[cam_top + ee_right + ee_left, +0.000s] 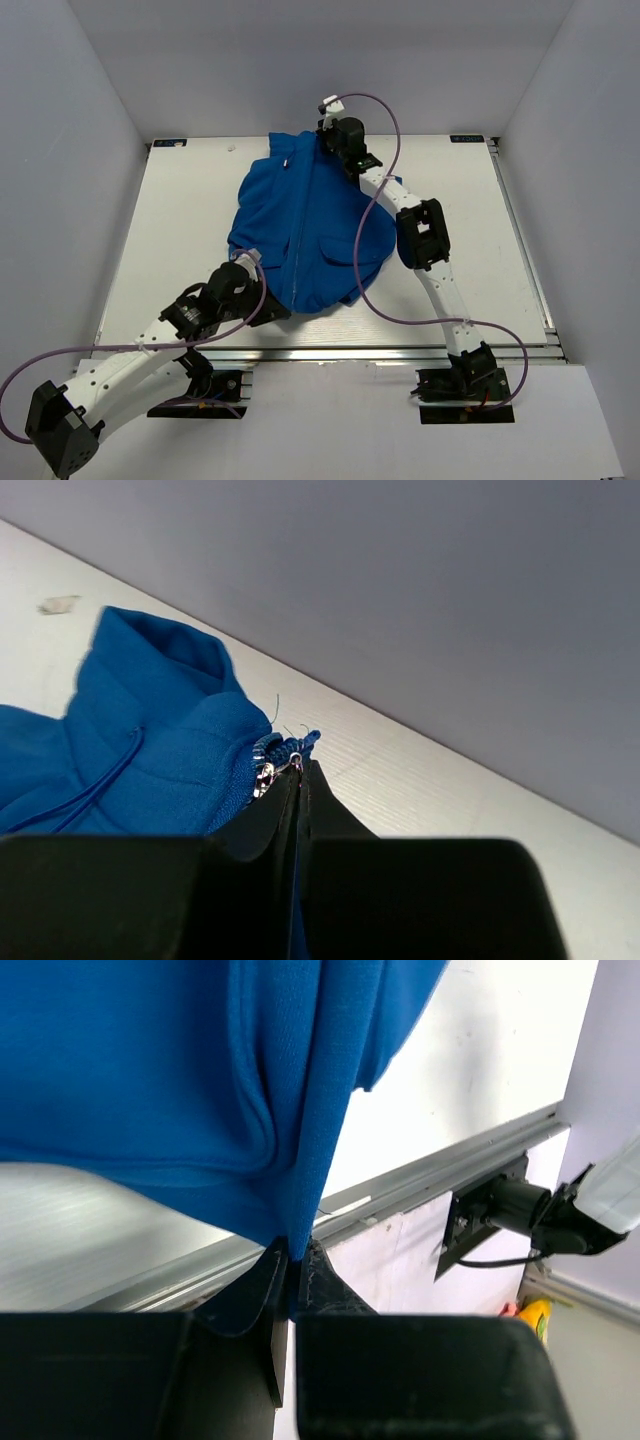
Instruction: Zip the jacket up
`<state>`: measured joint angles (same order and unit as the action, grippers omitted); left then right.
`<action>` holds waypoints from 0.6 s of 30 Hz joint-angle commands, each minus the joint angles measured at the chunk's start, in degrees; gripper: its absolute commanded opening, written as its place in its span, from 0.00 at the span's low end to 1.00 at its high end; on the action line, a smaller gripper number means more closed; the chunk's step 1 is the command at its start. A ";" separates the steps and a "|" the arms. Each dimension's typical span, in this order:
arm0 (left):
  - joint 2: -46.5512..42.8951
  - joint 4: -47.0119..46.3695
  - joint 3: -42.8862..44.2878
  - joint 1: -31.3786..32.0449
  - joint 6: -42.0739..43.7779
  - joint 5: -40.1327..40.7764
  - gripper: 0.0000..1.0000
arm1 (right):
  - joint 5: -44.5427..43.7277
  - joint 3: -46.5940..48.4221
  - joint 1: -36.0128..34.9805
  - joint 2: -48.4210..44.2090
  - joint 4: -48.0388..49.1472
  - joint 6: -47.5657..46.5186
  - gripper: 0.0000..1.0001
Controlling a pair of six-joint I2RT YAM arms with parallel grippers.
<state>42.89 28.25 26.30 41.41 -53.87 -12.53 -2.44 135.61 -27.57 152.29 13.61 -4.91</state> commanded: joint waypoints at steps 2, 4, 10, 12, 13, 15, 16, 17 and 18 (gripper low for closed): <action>-1.06 26.77 -4.07 3.06 -1.50 -19.98 0.00 | -4.71 4.31 11.14 -1.99 22.87 -6.32 0.00; -0.71 27.90 -3.63 2.98 -0.72 -19.90 0.00 | -2.84 2.74 11.05 -2.78 22.70 -8.27 0.00; -0.27 30.72 -3.46 2.98 1.39 -20.34 0.00 | -3.01 1.08 9.74 -5.84 14.98 -21.17 0.00; 0.43 31.16 -2.49 3.06 2.88 -20.07 0.00 | -2.05 -2.36 8.07 -8.75 11.37 -28.28 0.00; 1.39 31.25 -2.23 3.06 3.50 -20.16 0.00 | -5.00 -3.24 7.45 -10.42 10.92 -33.01 0.00; 2.36 31.34 -2.31 2.98 4.73 -20.42 0.00 | -6.78 -3.95 7.44 -11.40 11.17 -33.15 0.00; 2.54 30.82 -2.66 2.98 4.82 -20.86 0.00 | -8.18 -3.26 7.53 -10.96 11.88 -32.45 0.00; 2.37 30.81 -2.66 2.98 4.82 -21.04 0.00 | -10.02 -2.64 7.71 -10.79 12.67 -32.97 0.00; 2.11 30.81 -2.75 3.06 5.08 -21.21 0.00 | -10.65 -3.24 7.54 -10.87 16.15 -33.23 0.00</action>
<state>44.66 34.89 26.28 41.32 -51.88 -13.39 9.74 129.64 -26.55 147.55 11.42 -28.82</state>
